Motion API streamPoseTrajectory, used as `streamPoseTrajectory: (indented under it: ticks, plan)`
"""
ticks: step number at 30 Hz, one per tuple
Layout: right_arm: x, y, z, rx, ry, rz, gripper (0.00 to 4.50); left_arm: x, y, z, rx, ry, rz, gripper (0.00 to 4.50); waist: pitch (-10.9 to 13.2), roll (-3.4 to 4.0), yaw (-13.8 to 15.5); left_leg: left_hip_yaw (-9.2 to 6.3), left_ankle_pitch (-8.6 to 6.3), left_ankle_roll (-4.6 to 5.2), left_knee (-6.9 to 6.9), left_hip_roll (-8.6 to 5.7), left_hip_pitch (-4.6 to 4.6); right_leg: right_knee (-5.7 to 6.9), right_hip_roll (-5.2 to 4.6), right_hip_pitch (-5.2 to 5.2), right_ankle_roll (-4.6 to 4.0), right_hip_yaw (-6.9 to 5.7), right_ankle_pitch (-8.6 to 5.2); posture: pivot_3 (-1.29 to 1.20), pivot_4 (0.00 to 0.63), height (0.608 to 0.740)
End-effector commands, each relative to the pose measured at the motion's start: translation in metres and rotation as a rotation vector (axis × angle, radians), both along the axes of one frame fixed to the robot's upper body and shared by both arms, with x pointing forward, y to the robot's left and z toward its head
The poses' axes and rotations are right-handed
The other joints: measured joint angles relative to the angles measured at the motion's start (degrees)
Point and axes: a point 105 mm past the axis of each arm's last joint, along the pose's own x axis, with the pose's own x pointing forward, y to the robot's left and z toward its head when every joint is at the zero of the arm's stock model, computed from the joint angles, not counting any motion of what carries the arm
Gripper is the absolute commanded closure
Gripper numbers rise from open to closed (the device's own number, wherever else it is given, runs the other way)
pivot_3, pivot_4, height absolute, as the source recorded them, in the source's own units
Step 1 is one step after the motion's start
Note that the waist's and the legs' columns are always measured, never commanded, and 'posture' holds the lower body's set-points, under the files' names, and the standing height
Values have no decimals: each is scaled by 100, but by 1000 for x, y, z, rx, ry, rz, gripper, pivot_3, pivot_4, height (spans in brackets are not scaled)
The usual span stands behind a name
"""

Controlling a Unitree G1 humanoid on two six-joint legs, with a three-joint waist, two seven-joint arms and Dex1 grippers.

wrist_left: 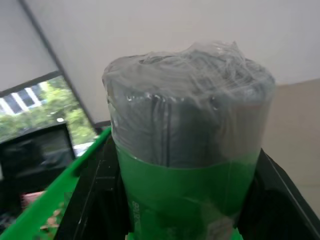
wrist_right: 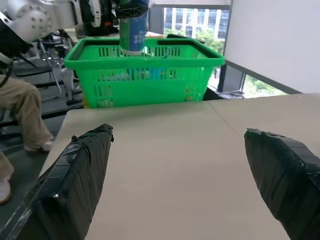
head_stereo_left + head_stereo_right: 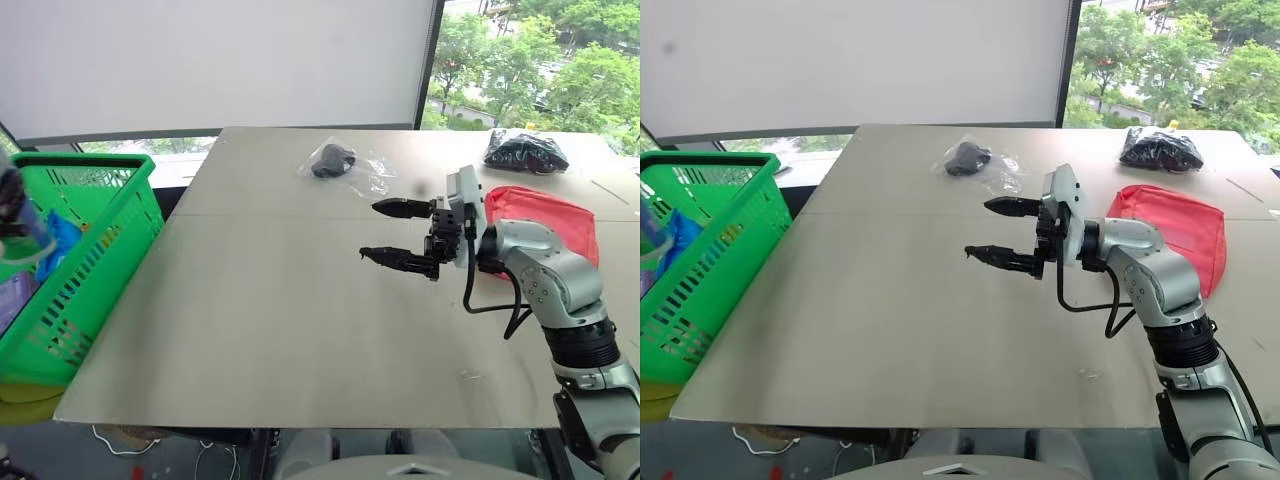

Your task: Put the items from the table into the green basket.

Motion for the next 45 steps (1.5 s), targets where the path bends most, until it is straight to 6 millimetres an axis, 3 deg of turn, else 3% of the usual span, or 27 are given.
streamPoseTrajectory:
  ticks: [1, 11, 16, 17, 21, 25, 29, 34, 36, 39, 45]
  plan:
    - [-3, -3, 24, 71, -76, 12, 14, -4, -2, 18, 77, -60, -9, 2574, -2, -3, 35, 0, 0, 0, 0, -7, -2, 0, -10, 0, 1, -2, 1, 82, 0, 740]
    - [-11, -2, 34, 120, -77, 44, 14, 5, 4, -14, -15, 5, -40, 2574, -7, -10, -43, -1, 0, 1, -6, -18, -27, 7, -25, -32, 2, -7, 2, 69, 0, 740]
    - [-13, -2, 34, 122, -73, 50, 0, 3, 7, -8, 37, -13, -8, 356, -6, -9, -48, 3, 0, 1, -6, -18, -28, 10, -25, -37, 2, -2, 2, 71, 0, 740]
    - [-13, -2, 33, 120, -73, 49, 0, 3, 8, -7, 41, -21, 3, 83, -6, -9, -46, 2, 0, 1, -6, -18, -28, 11, -25, -38, 2, -3, 2, 71, 0, 740]
    - [-11, -5, 30, 110, -68, 34, 0, 7, -2, -7, -16, -75, -48, 83, -7, -8, -34, 2, -1, 1, -6, -18, -27, 13, -27, -37, 2, -3, 2, 74, 0, 740]
    - [-4, -19, 15, 83, -36, -33, 0, 14, -47, -31, -132, -37, -279, 83, -13, -13, -25, 3, -1, 2, -5, -21, -29, 15, -33, -37, 3, -3, 2, 82, 0, 740]
    - [0, -46, -21, 5, 13, -148, 0, 4, -127, -70, -215, 99, -596, 83, -16, -16, -25, 9, -4, 8, -5, -24, -30, 11, -39, -36, 3, 1, 3, 81, 0, 740]
    - [-3, -84, -70, -68, 85, -296, 0, -7, -187, -137, -334, 271, -691, 83, -24, 7, -18, 12, -5, 9, -6, -22, -28, 12, -37, -35, 3, 2, 2, 62, 0, 740]
    - [-7, -100, -96, -150, 87, -366, 0, -9, -207, -156, -329, 299, -702, 83, -38, 36, -13, 15, -12, 24, -5, -22, -10, 13, -36, -13, 3, 3, 2, 58, 0, 740]
    - [-12, -118, -120, -232, 105, -451, 0, -9, -220, -174, -342, 325, -708, 83, -37, 42, -11, 19, -18, 35, -4, -21, 26, 16, -31, 22, 3, 5, 2, 52, 0, 740]
    - [-24, -131, -140, -246, 123, -519, 0, -11, -247, -193, -330, 388, -813, 83, -28, 87, -34, 37, -19, 37, -6, -4, 91, 8, 4, 111, 1, 26, -3, 14, 0, 740]
